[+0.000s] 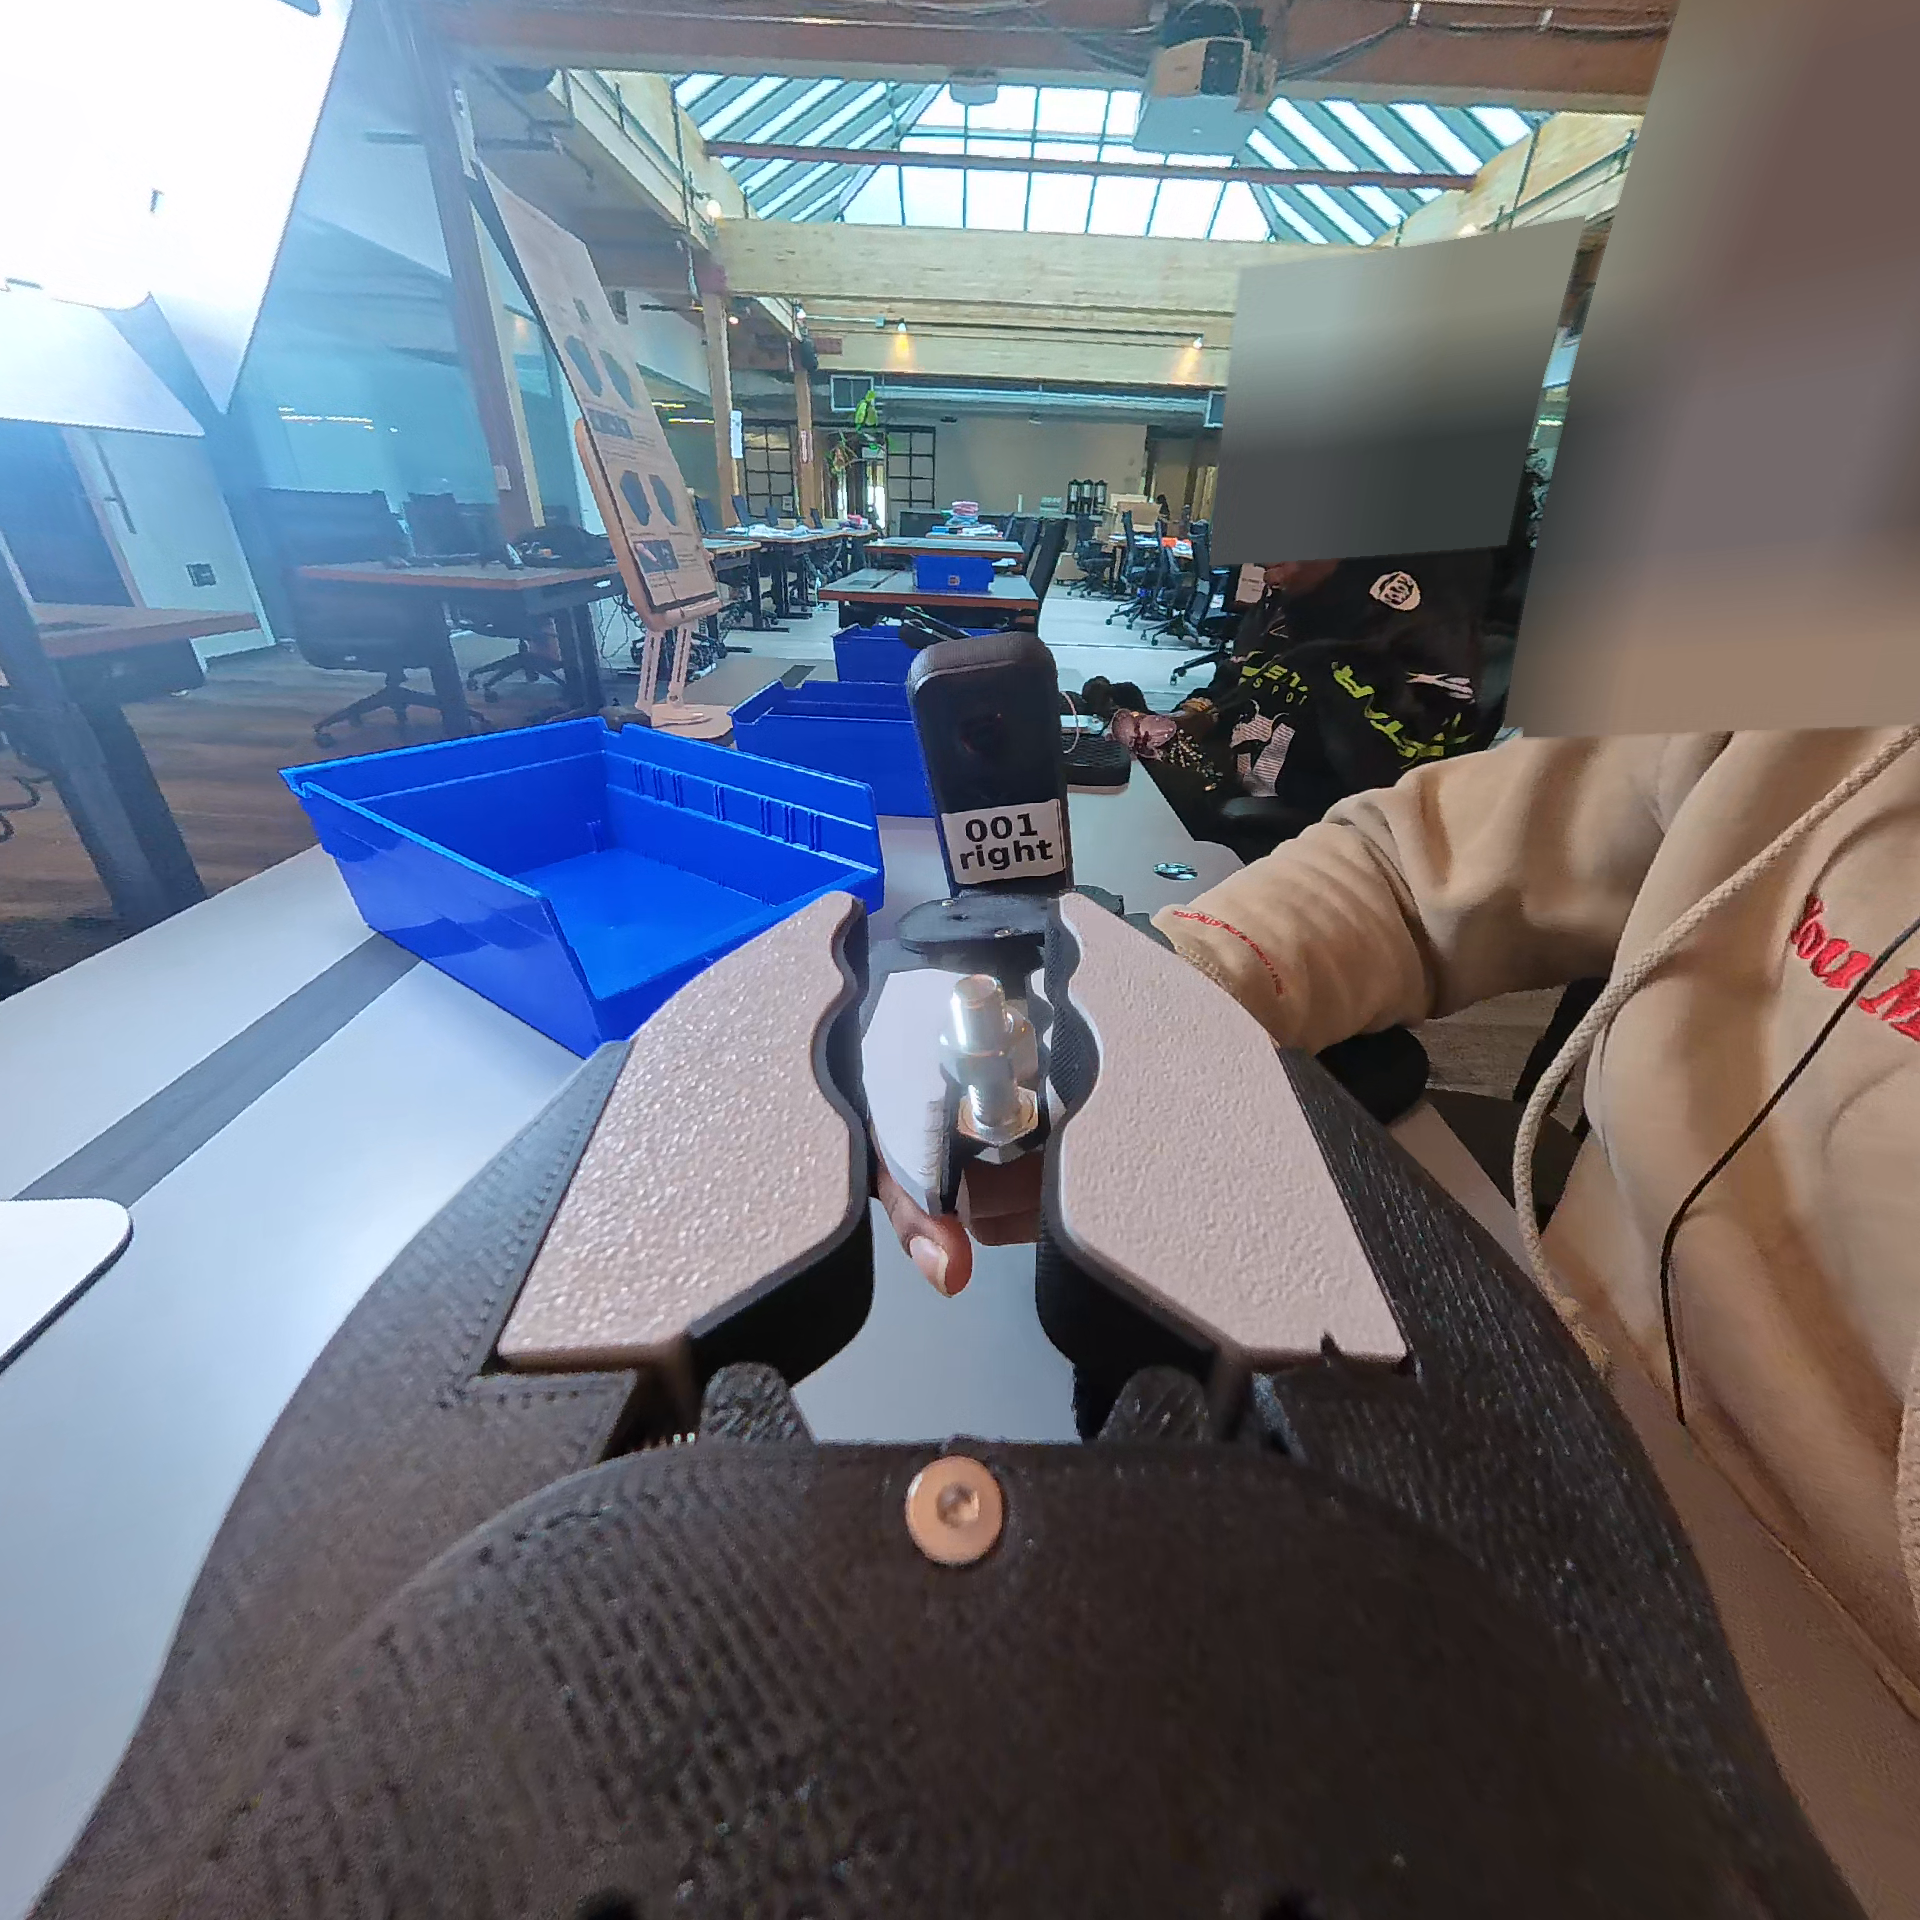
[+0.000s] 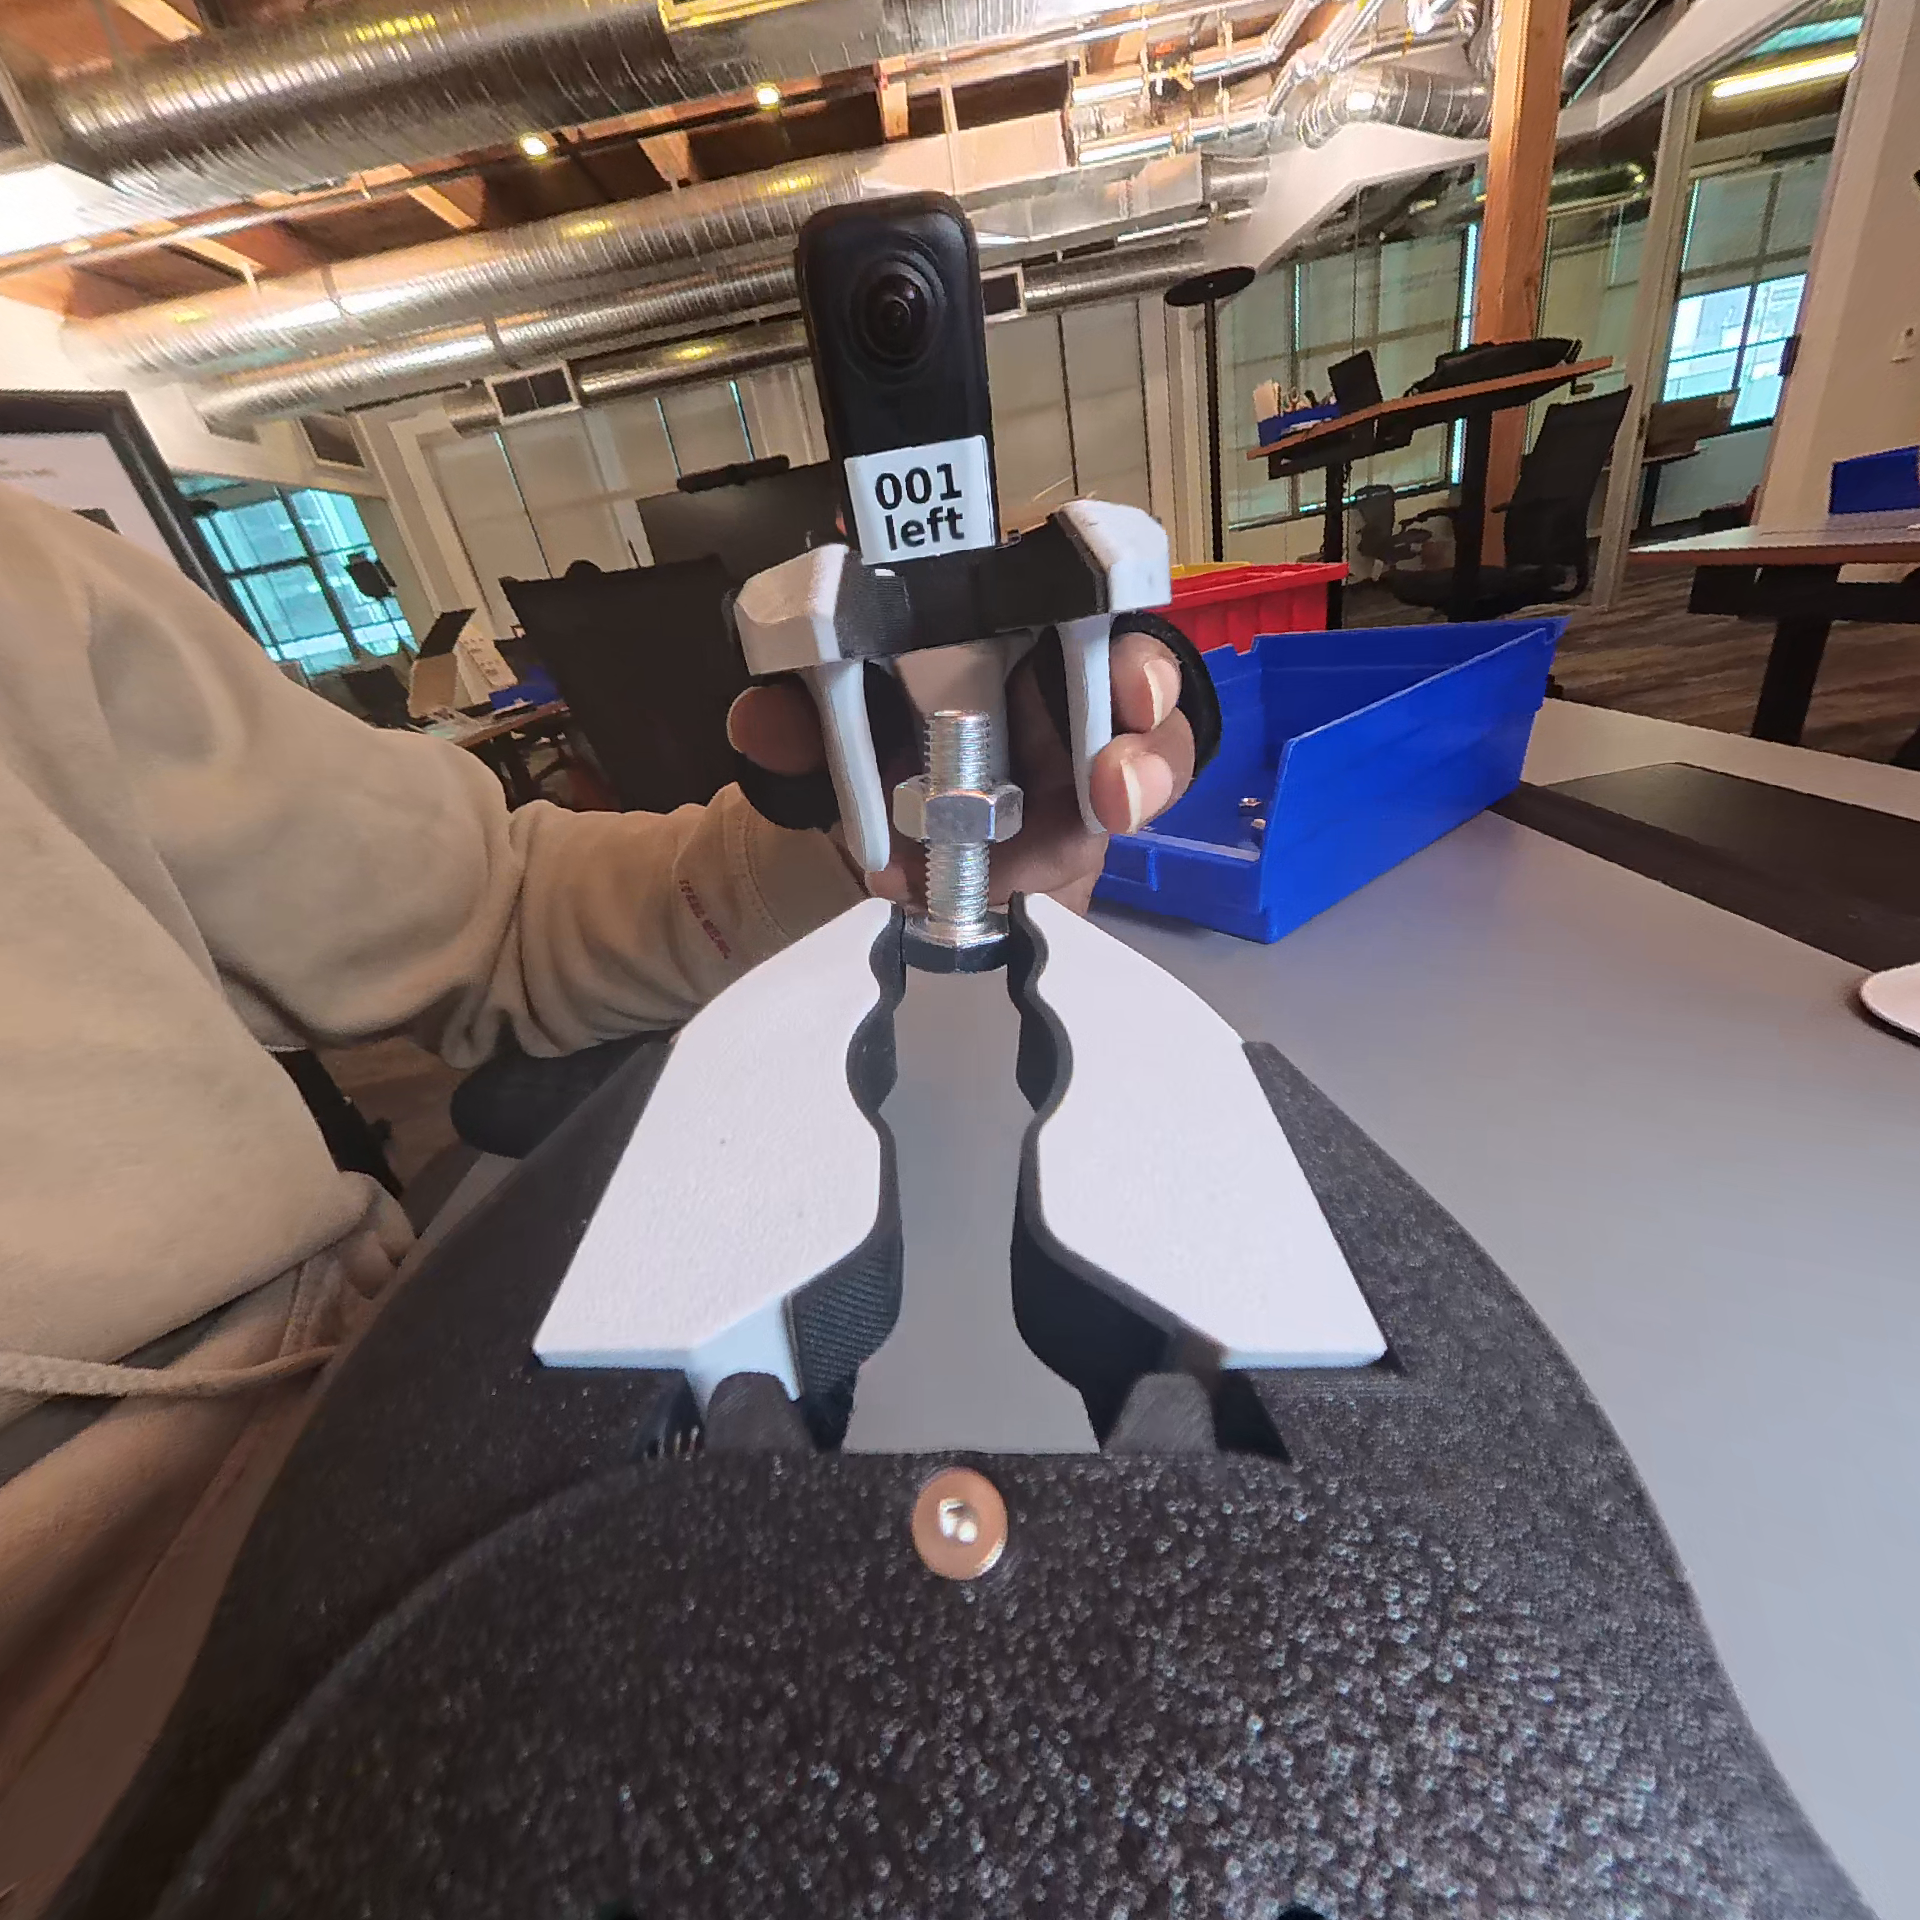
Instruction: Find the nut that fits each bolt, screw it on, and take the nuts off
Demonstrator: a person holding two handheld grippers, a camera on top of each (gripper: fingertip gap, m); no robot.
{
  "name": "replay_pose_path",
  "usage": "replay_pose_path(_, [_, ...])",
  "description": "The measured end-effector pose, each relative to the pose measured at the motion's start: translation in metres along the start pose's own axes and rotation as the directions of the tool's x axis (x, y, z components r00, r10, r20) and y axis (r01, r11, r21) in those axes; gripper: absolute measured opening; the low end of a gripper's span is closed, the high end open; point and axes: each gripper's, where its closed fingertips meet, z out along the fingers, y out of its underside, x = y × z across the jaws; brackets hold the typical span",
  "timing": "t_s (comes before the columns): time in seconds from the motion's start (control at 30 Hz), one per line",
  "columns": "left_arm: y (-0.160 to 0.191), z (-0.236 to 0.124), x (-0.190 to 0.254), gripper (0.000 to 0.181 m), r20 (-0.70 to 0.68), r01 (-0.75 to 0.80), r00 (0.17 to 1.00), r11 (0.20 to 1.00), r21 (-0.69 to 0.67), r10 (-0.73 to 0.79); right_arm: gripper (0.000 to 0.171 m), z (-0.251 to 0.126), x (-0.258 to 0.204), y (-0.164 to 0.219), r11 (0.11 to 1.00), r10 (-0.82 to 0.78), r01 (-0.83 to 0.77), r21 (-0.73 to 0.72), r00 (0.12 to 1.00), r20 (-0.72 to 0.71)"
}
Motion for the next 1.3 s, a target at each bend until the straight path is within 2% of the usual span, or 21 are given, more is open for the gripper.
replay_pose_path(0.47, [0.009,0.001,-0.004,0.036,0.015,0.025,1.0,0.999,-0.021,-0.024,0.019,-0.01,0.014,-0.01,0.999,-0.003,0.006,0.042,0.998,-0.064])
replay_pose_path(0.63, [0.019,-0.004,-0.025,0.025,0.121,0.024,0.993,0.997,-0.078,-0.014,0.019,-0.013,0.011,-0.02,0.996,-0.014,0.019,0.09,0.998,-0.057])
replay_pose_path(0.77, [0.007,-0.002,-0.017,0.028,0.08,0.042,0.996,0.999,-0.02,-0.041,0.019,-0.015,0.015,-0.02,0.996,-0.011,0.017,0.088,0.997,-0.074])
replay_pose_path(0.9, [0.02,0.008,-0.015,0.033,0.109,0.009,0.994,0.996,-0.091,0.001,0.019,-0.013,0.013,-0.017,0.996,-0.013,0.018,0.083,0.997,-0.07])
replay_pose_path(0.93, [0.019,0.007,-0.017,0.032,0.113,0.017,0.994,0.996,-0.084,-0.007,0.019,-0.014,0.014,-0.019,0.995,-0.01,0.017,0.094,0.997,-0.075])
replay_pose_path(1.0, [0.014,0.0,-0.029,0.015,0.171,0.049,0.985,0.997,-0.055,-0.039,0.019,-0.017,0.015,-0.024,0.993,-0.005,0.013,0.117,0.998,-0.068])
replay_pose_path(1.03, [0.012,-0.003,-0.032,0.015,0.179,0.056,0.983,0.998,-0.041,-0.048,0.019,-0.018,0.016,-0.024,0.993,-0.015,0.024,0.116,0.997,-0.079])
replay_pose_path(1.17, [0.008,0.006,-0.015,0.028,0.105,0.057,0.993,0.998,-0.029,-0.054,0.019,-0.017,0.018,-0.021,0.995,-0.024,0.033,0.097,0.995,-0.093])
replay_pose_path(1.3, [0.015,0.01,-0.018,0.031,0.135,0.056,0.99,0.997,-0.06,-0.048,0.019,-0.016,0.017,-0.021,0.994,-0.04,0.049,0.098,0.995,-0.097])
